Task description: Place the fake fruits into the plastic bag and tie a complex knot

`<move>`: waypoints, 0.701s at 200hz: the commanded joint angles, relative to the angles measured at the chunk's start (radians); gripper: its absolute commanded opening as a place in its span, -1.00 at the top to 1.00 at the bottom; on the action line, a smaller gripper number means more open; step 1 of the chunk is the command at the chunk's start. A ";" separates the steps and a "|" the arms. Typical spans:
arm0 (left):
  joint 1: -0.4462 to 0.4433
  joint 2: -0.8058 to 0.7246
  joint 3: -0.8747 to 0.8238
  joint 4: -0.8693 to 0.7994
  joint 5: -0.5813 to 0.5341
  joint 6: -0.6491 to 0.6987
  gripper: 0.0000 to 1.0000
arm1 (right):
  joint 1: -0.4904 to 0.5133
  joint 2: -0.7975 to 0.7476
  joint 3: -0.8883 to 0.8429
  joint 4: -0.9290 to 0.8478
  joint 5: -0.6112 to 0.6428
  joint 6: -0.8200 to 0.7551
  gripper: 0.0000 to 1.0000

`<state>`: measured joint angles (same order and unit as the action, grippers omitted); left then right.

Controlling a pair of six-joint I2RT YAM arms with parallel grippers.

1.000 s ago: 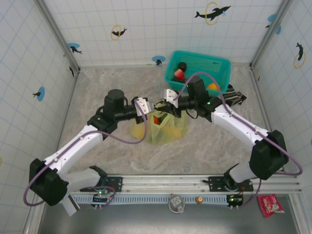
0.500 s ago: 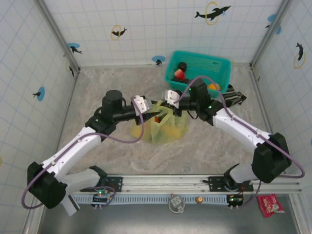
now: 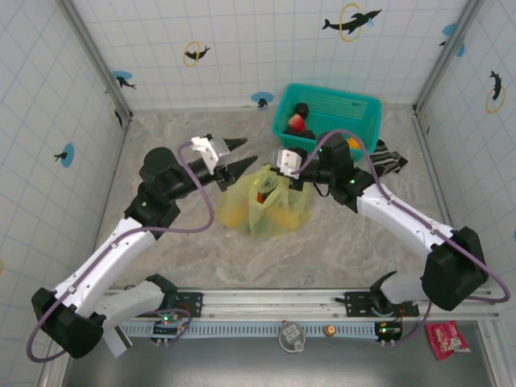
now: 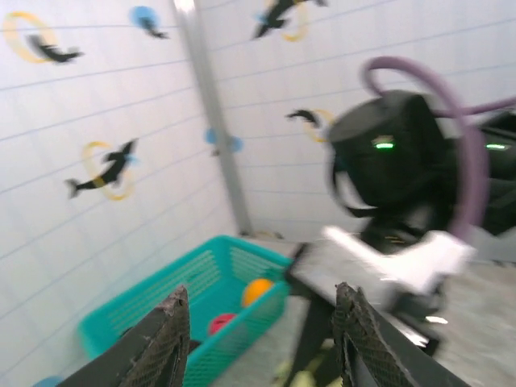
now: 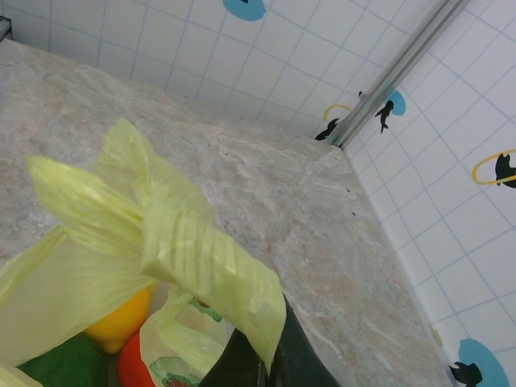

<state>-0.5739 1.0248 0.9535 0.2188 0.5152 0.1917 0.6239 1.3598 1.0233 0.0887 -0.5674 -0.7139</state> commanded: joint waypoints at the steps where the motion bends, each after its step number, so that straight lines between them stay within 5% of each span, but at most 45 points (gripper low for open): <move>1: 0.023 0.113 -0.009 -0.051 -0.154 0.003 0.20 | -0.007 -0.036 -0.018 0.081 -0.053 0.034 1.00; 35: 0.028 0.256 -0.023 -0.143 0.037 0.061 0.40 | -0.004 -0.031 -0.017 0.092 -0.074 0.060 1.00; 77: 0.028 0.225 -0.127 -0.077 0.145 0.114 0.35 | -0.006 -0.028 -0.017 0.085 -0.085 0.065 1.00; 140: 0.028 0.239 -0.112 -0.105 0.162 0.188 0.20 | -0.004 -0.011 -0.017 0.102 -0.091 0.081 1.00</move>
<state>-0.5480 1.2724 0.8291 0.1043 0.6342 0.3382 0.6212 1.3563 1.0214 0.1329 -0.6334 -0.6525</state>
